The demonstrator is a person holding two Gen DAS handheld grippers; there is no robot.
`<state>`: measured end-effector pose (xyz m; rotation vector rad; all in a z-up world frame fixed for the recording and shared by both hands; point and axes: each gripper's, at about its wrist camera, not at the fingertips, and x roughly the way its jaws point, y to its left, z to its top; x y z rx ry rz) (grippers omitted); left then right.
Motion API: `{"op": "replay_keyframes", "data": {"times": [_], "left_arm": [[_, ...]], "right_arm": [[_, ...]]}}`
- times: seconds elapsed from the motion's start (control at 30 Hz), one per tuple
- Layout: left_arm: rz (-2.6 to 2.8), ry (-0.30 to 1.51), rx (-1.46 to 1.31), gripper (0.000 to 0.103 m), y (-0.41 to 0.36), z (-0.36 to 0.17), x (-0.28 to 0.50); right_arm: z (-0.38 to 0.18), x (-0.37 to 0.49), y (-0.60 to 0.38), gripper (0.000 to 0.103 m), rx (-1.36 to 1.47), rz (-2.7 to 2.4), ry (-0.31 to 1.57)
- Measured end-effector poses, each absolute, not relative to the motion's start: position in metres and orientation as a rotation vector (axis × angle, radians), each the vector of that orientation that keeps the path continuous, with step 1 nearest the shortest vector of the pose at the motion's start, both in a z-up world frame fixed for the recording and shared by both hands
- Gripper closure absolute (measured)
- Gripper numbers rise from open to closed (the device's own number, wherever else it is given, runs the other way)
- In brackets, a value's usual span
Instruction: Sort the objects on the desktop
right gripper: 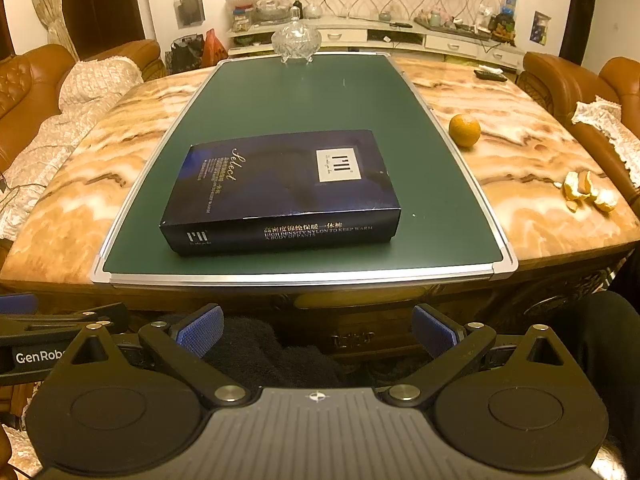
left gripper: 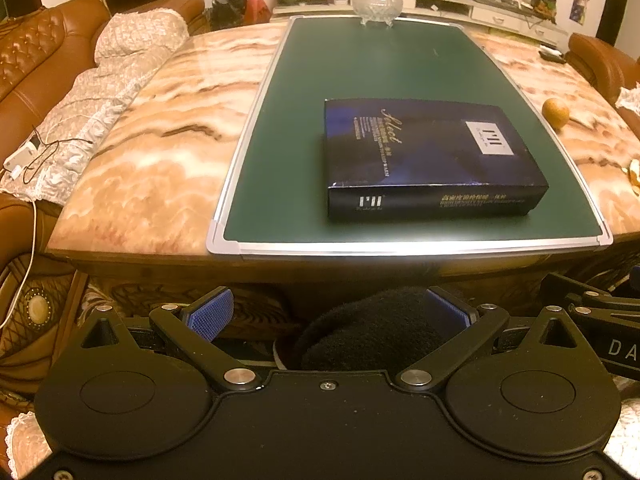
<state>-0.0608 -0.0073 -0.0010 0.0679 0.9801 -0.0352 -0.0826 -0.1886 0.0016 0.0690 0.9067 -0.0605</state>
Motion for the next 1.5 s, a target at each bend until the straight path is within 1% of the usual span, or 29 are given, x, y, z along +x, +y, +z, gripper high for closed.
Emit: {"op": "replay_keyframes", "data": {"times": [0.63, 1.5], "left_arm": [[-0.03, 1.011, 0.076, 0.0, -0.013, -0.013, -0.042], [-0.018, 0.993, 0.12, 0.0, -0.022, -0.016, -0.02]], "right_arm": [[-0.014, -0.065, -0.193, 0.0, 0.073, -0.064, 0.948], [-0.022, -0.039, -0.199, 0.0, 0.077, -0.073, 0.967]]}}
